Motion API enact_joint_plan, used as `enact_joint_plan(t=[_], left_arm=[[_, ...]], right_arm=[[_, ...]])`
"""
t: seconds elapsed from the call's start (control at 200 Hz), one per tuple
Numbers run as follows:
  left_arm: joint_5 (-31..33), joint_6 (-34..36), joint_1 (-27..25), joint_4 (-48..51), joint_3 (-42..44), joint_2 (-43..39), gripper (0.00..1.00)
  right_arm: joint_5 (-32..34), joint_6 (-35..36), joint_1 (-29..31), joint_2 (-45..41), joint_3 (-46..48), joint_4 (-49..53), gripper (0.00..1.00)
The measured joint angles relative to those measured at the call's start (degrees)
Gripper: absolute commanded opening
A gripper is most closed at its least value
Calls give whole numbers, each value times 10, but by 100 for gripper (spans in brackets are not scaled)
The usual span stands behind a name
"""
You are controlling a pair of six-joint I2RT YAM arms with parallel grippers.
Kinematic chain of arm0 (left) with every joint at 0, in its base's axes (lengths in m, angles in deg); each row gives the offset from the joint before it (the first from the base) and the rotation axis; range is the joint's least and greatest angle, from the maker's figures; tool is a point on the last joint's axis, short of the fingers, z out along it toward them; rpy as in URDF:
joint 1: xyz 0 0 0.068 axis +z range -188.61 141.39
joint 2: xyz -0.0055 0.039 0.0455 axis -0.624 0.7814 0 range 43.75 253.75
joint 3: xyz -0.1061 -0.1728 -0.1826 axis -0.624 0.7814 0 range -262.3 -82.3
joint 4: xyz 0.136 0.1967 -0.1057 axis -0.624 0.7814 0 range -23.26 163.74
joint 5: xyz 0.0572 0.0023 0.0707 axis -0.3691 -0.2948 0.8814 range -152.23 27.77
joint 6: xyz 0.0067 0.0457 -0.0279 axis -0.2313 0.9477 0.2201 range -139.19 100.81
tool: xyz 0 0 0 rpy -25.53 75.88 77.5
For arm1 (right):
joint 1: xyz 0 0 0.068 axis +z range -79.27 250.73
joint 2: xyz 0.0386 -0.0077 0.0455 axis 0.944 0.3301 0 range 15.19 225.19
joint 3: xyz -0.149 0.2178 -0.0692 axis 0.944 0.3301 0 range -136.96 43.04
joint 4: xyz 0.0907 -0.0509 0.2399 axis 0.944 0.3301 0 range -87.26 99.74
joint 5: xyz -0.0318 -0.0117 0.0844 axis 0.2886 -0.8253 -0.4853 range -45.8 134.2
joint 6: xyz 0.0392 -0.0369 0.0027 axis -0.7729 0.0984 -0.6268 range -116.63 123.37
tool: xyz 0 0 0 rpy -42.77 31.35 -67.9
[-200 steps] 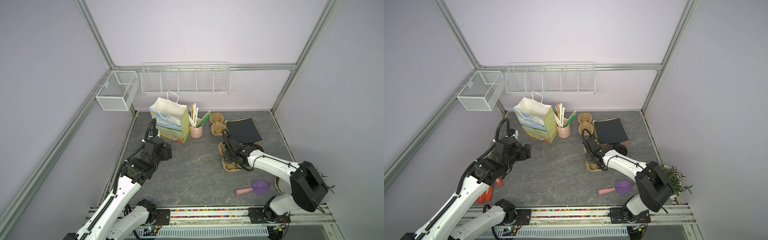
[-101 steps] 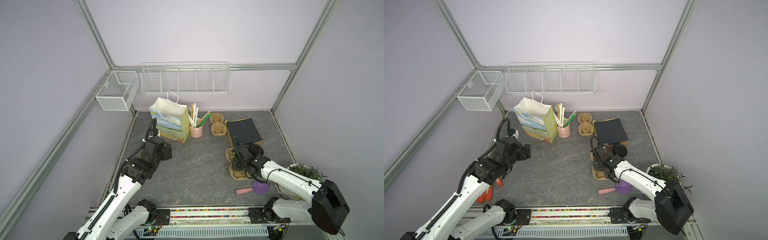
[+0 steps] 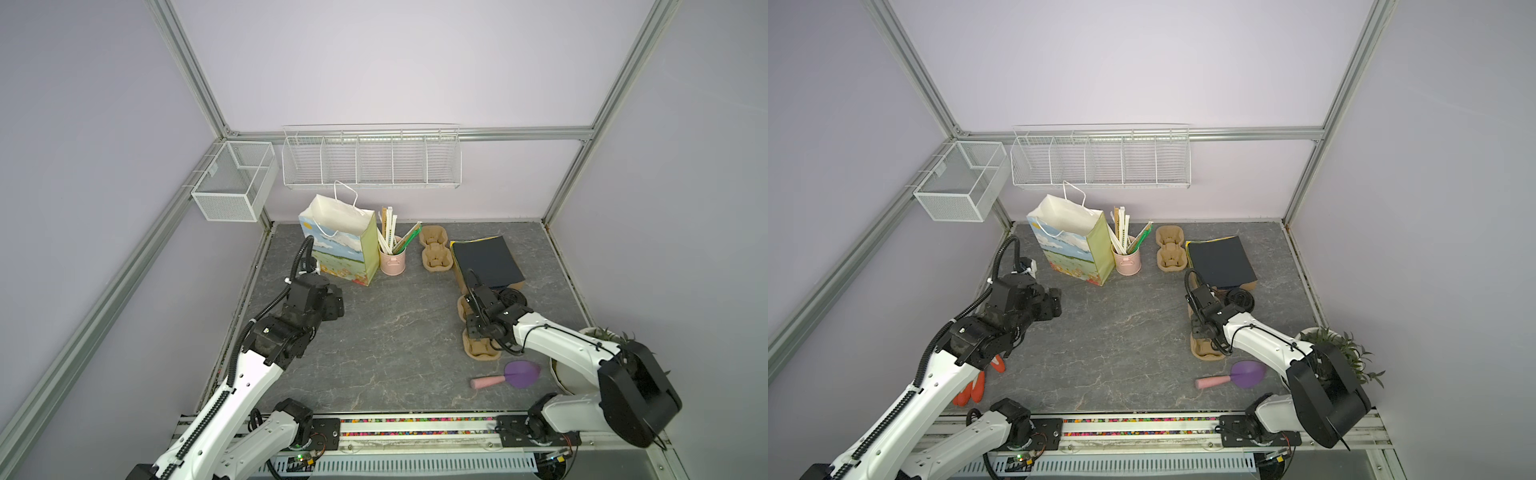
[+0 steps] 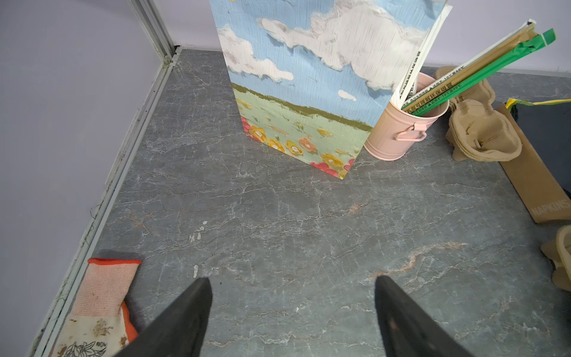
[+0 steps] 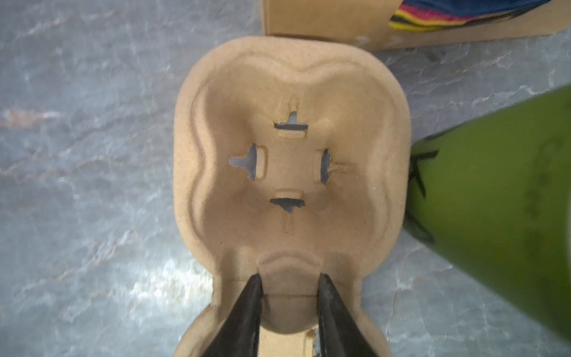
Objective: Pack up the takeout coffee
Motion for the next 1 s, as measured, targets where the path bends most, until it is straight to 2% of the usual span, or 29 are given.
enact_joint_plan(t=[0.485,0.8,0.999], left_arm=[[1,0,0,0,0,0,83],[-6,-7,0,2,-3,0,85],[-17,-53,0,16,-68,7,91]], right_arm=[[-2,26,-38,80,-76,-17,33],[-27,35,-44,51,-78,-15,61],[-45,39,-30,-15,-105,3,75]])
